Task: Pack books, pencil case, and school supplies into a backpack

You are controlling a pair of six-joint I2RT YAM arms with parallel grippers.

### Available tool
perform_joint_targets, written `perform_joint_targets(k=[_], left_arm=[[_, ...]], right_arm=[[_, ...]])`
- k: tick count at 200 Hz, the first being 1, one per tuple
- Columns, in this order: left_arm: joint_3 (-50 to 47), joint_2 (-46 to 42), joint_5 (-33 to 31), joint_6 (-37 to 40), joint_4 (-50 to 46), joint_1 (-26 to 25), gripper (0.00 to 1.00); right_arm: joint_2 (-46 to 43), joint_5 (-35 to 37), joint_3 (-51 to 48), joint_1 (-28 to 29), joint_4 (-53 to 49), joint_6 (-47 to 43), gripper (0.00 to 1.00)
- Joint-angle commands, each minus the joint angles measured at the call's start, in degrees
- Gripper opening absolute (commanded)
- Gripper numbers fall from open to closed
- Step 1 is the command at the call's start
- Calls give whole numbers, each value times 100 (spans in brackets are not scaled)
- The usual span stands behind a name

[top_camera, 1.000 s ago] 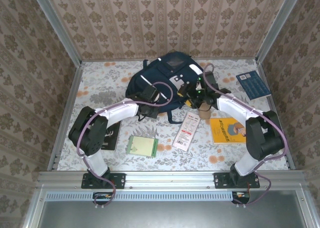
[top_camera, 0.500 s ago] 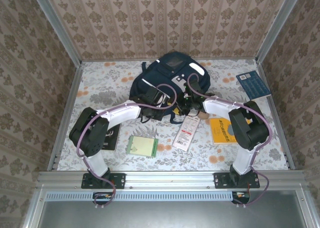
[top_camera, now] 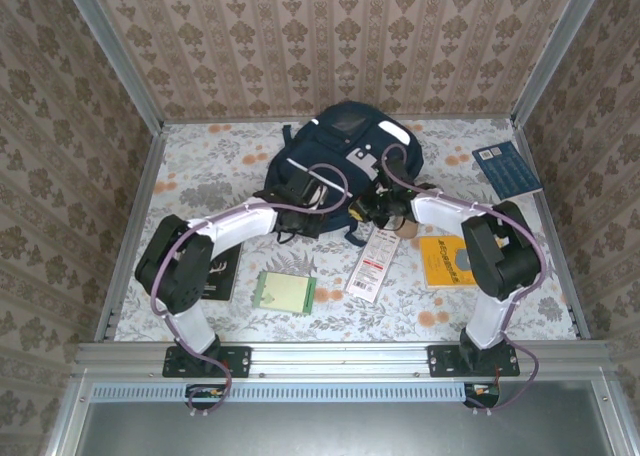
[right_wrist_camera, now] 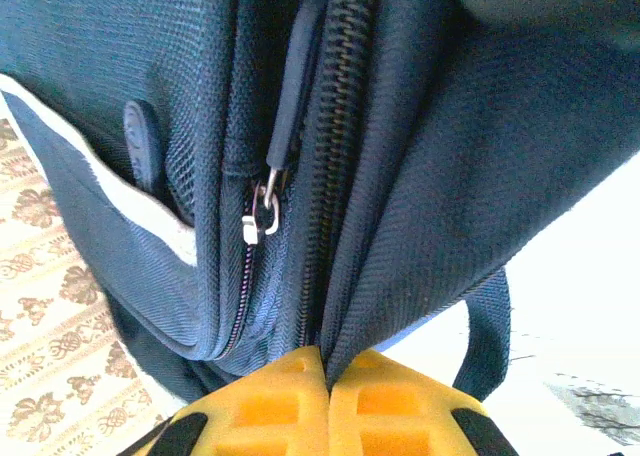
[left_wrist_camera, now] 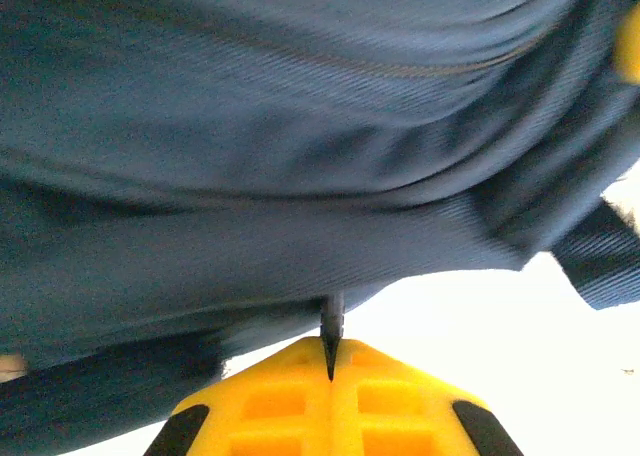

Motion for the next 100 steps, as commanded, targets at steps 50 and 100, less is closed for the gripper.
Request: perform_joint_targets(k=[50,100], left_arm=[[611,80,-425,472,-549,609,0],[898,214,1606,848,-198,759,0]], right_arm=[[-759,207,46,-570,-519,-608,0],[-700,-160,172,-716,-500,-771,0]])
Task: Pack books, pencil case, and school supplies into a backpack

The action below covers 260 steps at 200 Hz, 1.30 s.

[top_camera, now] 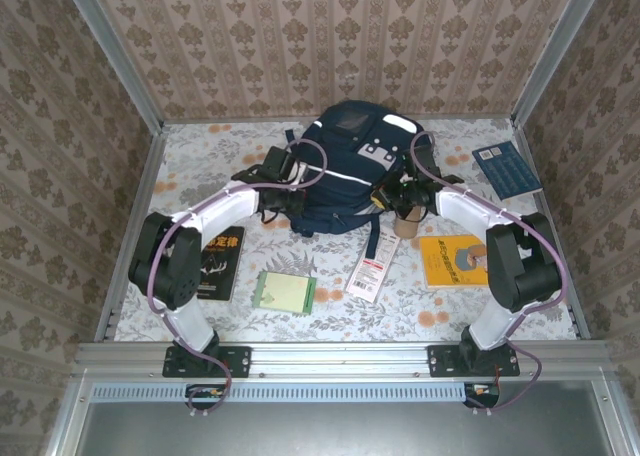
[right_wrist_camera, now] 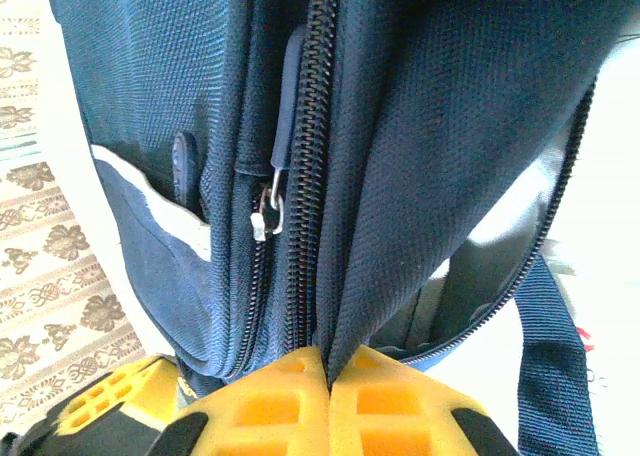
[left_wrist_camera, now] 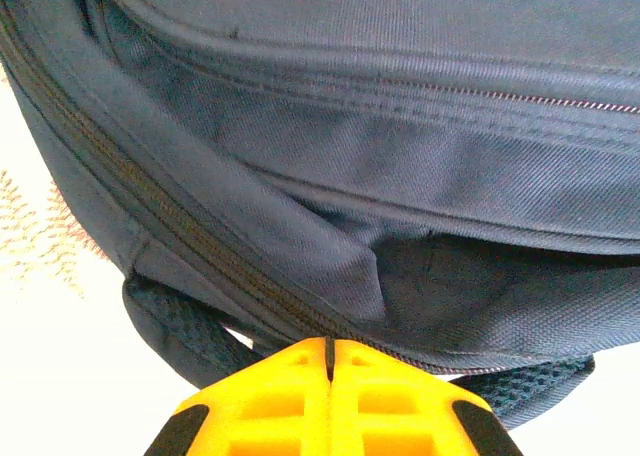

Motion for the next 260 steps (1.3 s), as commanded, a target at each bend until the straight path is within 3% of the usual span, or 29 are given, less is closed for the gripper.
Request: perform_joint_targets(k=[1,26,34,55,118,135,200,260], left_arm=[[305,202,1212,298,81,-77,0],[398,340,1275,-234,109,-304,0],[295,293,1192,-429,250,-427,5],[-99,71,650,-983,667,-738,17],[-783,-446,-1603,-2701,1095,-1898,26],[-933,-552,-2002,-3025,1251,-2127,34],[-1290,-290,-2086,-3958,2039,-2360,36],[-1036,-283,-2565,-3983,1548,-2291,36]], right_arm=[[-141,-109,170,-41,88,-180,0],[-112,-156,203,-27,152,-113,0],[-127,-156,204,-10,170,-100,0],[-135,-165,254,18,182,-50,0],[-9,-139,458,191,214,107,0],[28,-101,519,236,199,117,0],[57,-77,669,297,105,142,0],[13,-86,661,316,73,137,0]])
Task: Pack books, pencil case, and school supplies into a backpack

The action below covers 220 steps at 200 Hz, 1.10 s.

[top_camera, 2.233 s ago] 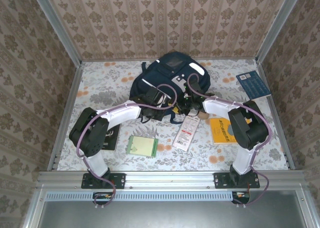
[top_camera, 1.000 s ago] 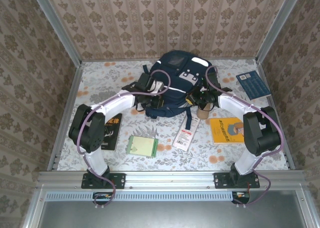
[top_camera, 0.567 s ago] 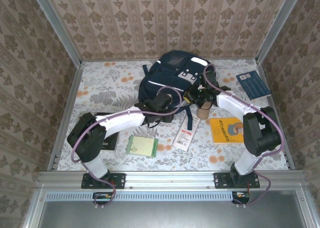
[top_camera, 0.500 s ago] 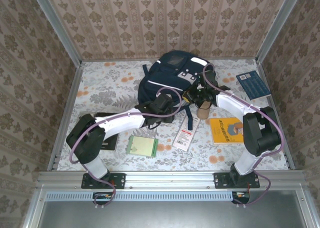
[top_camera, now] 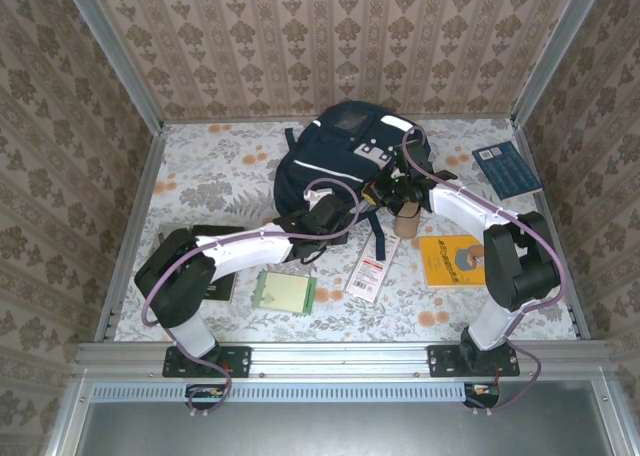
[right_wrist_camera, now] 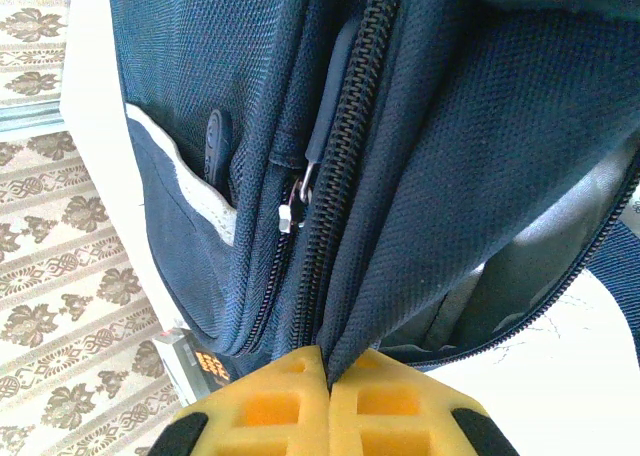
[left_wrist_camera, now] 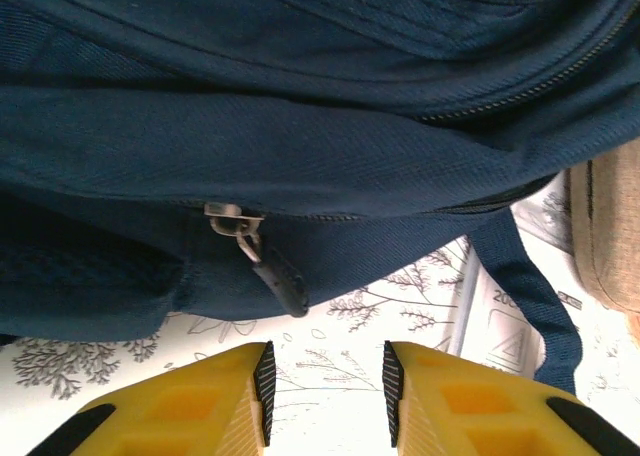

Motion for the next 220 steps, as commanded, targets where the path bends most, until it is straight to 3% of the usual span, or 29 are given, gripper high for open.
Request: perform_joint_targets(k=[1,157,220], left_arm=[[164,58,-279,-171,-184,36,36],[554,740,-182,77,295,334,31],[661,1010,-702,23,252,442,16]], right_arm=[[-74,-24,287,24,141,31,0],[-104,-34,261,138,155,62,0],[-189,-27,283,195,99,76,0]])
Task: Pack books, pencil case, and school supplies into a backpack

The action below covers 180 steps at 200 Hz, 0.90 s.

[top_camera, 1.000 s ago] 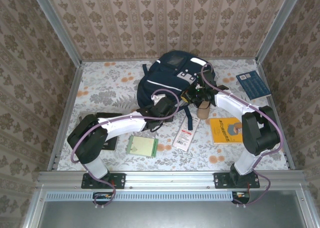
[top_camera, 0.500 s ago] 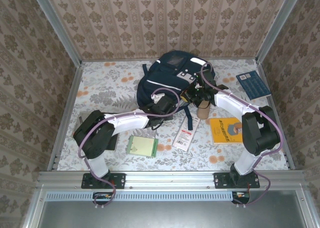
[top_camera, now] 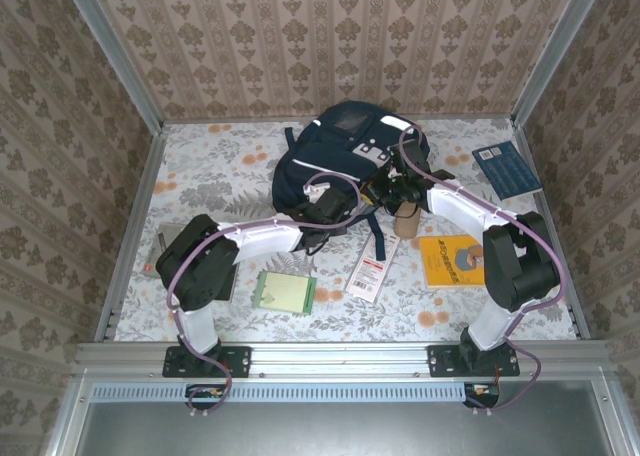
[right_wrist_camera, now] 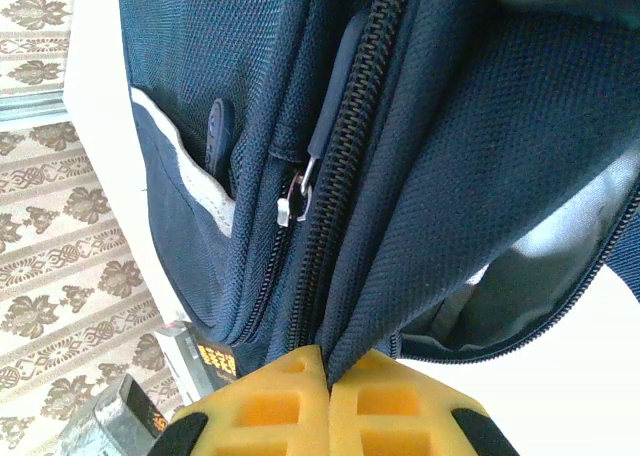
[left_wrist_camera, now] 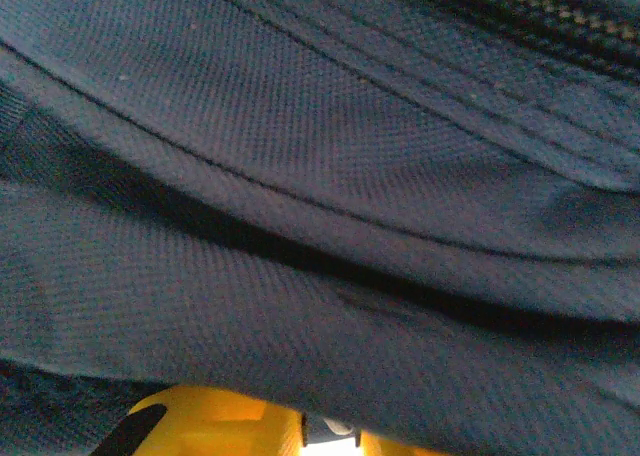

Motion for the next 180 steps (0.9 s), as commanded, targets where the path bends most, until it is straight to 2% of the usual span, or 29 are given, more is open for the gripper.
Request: perform_joint_targets(k=[1,19,54,102,122,180], left_arm=[[187,120,-452,36,68,85,16],[132,130,-605,23,170,113,0],[78,-45,-883,-60,-57,133,0],[66,-685,-1379,135,-1195,212,0],[-65,-940,-1327,293,-1368,388,0],[-166,-1117,-450,1237,-1340,1228,0]], right_arm=[[-193,-52,215,42,118,60,0],[-232,-50,208,44,93,60,0],[-246,2,208,25,28,-6,0],[-240,46,183,-171,-42,-173,0],[-297,69,117,-297,-92,-256,0],[-415,-67,-7,-734,-179,-502,0]])
